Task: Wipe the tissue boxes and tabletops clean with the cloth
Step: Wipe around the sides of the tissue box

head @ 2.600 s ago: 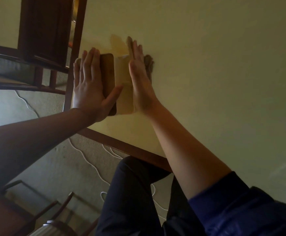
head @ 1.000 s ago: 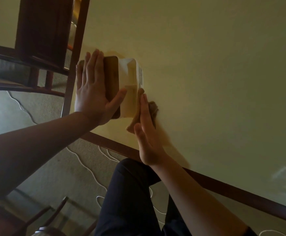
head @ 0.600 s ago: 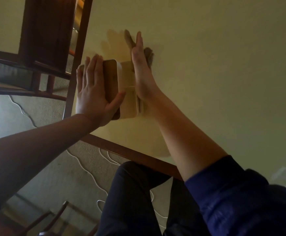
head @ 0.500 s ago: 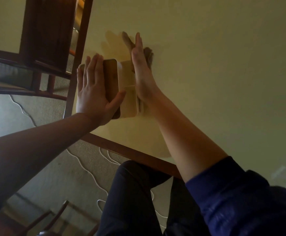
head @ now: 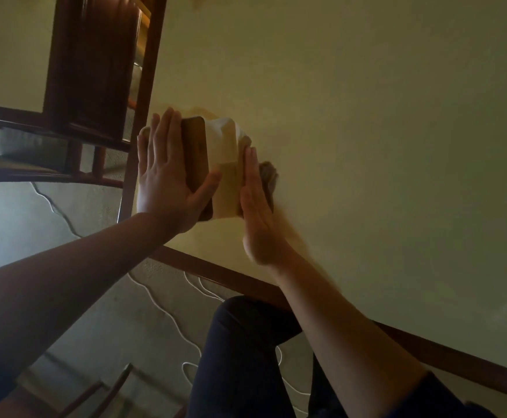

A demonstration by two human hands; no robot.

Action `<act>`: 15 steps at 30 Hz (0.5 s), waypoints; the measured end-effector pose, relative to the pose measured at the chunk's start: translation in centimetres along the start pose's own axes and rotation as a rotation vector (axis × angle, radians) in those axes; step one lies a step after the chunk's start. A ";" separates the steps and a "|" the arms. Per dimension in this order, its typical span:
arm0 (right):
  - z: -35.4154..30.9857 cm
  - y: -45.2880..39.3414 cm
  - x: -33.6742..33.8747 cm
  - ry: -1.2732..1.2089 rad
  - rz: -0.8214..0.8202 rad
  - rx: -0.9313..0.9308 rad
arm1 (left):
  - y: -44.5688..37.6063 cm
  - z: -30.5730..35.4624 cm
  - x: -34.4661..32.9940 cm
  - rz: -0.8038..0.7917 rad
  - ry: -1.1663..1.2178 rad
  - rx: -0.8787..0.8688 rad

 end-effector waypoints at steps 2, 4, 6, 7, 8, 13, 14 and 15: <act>-0.7 -3.1 0.7 0.009 0.005 0.006 | 0.0 0.1 -0.1 -0.002 -0.006 0.003; -1.6 -6.3 0.9 0.017 -0.012 0.020 | 0.1 0.1 -0.1 -0.009 -0.012 0.018; -2.3 -8.3 1.0 0.019 -0.035 0.014 | 0.2 0.2 -0.2 -0.027 -0.015 0.028; -2.4 -8.6 1.1 0.022 -0.043 0.010 | 0.2 0.2 -0.2 -0.036 -0.015 0.029; -2.4 -8.7 1.3 0.020 -0.045 0.007 | 0.2 0.1 -0.2 -0.048 -0.011 0.030; -2.4 -8.6 1.9 0.006 -0.052 -0.053 | 0.6 0.8 0.3 0.057 0.156 0.256; -2.3 -8.7 1.9 0.046 -0.048 -0.058 | 0.9 0.8 0.3 0.137 0.201 0.409; -2.4 -8.7 2.0 0.088 -0.045 -0.054 | 1.1 0.8 0.1 0.195 0.266 0.598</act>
Point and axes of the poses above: each hand's wrist, its own y-axis away from the middle knuckle, its own x-axis out of the back of the hand, z = x × y, the point moved 6 cm from there along -y, towards the middle knuckle, and after that the axes turned 3 degrees about y, right-handed, at the moved point
